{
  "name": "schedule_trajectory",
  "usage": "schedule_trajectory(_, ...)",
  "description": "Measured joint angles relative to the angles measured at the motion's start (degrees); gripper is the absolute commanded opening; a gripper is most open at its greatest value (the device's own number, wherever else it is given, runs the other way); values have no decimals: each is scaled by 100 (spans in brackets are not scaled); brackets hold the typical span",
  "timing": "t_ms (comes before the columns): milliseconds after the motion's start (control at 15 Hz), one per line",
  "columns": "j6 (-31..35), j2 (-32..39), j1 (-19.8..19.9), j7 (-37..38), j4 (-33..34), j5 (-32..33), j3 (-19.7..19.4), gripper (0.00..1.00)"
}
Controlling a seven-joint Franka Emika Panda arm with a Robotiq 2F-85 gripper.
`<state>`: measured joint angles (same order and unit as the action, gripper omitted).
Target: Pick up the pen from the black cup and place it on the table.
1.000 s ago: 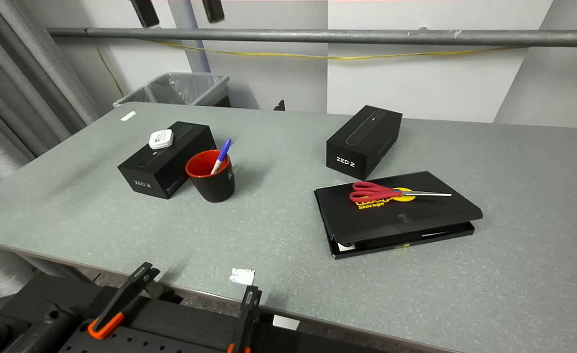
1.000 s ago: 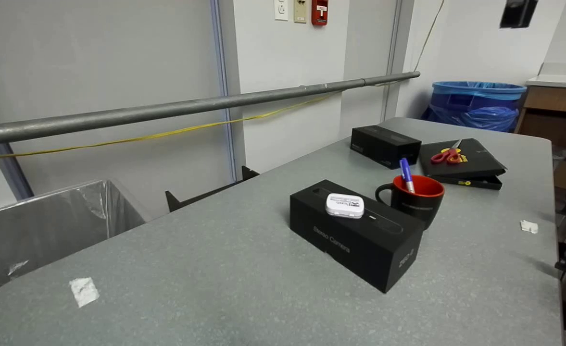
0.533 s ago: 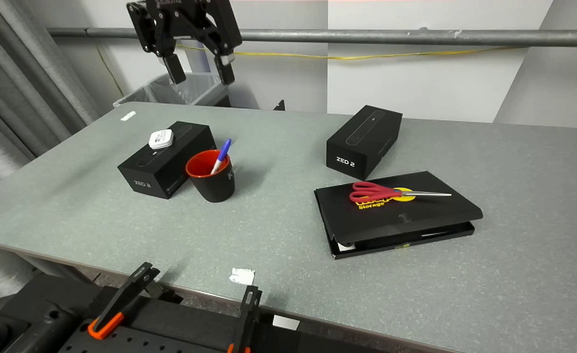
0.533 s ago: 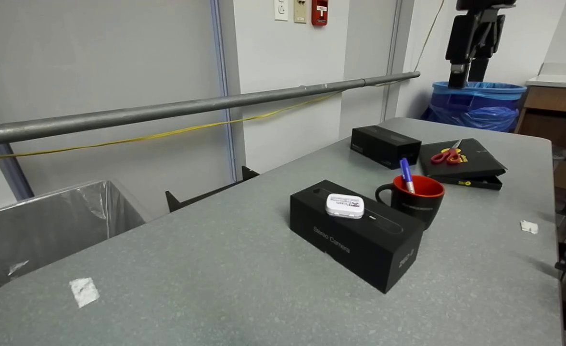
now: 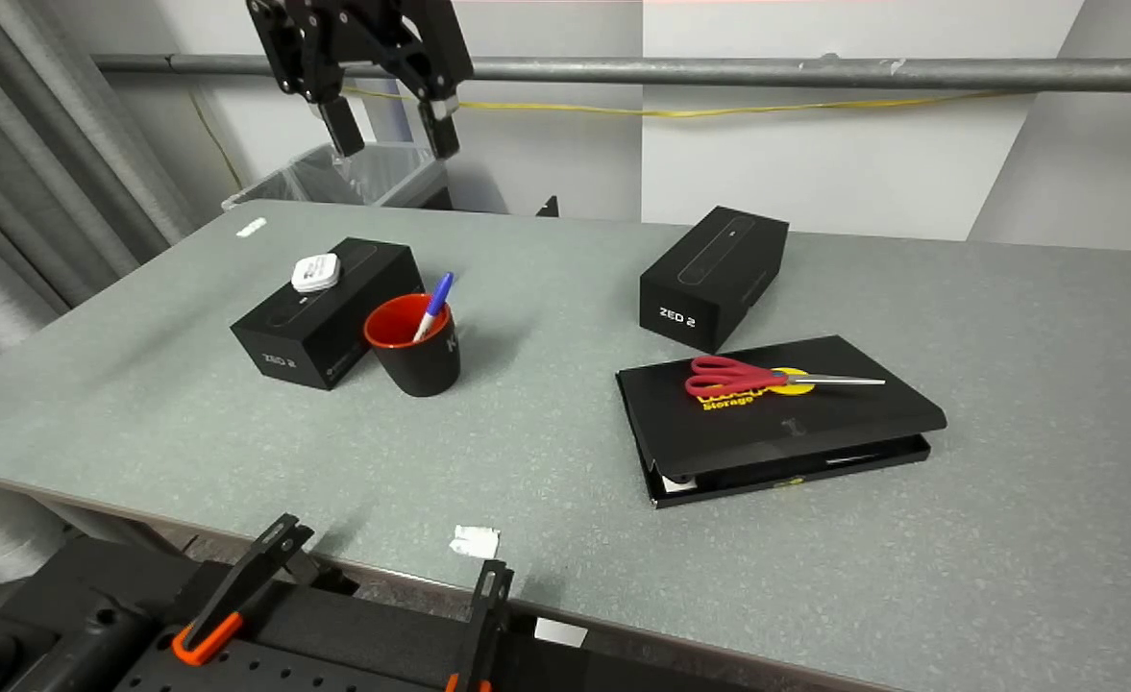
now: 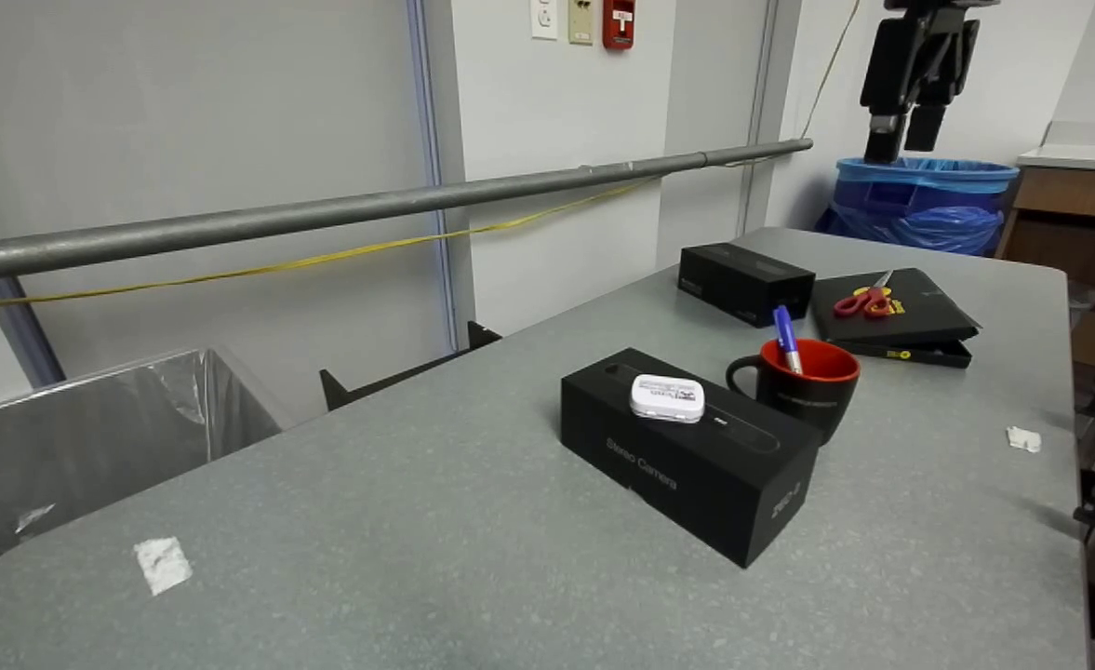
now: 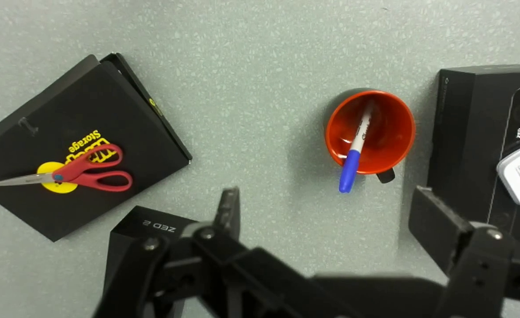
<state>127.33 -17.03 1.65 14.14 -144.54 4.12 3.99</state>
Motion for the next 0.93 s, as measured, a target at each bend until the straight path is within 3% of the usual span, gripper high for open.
schedule_trajectory(267, 701, 509, -1, 650, -68, 251, 217, 100)
schedule_trajectory(467, 1359, 1073, -3, 1434, -74, 809, 417, 100)
schedule_trajectory(933, 1976, 1984, -126, 3776, 122, 2927, 355, 100)
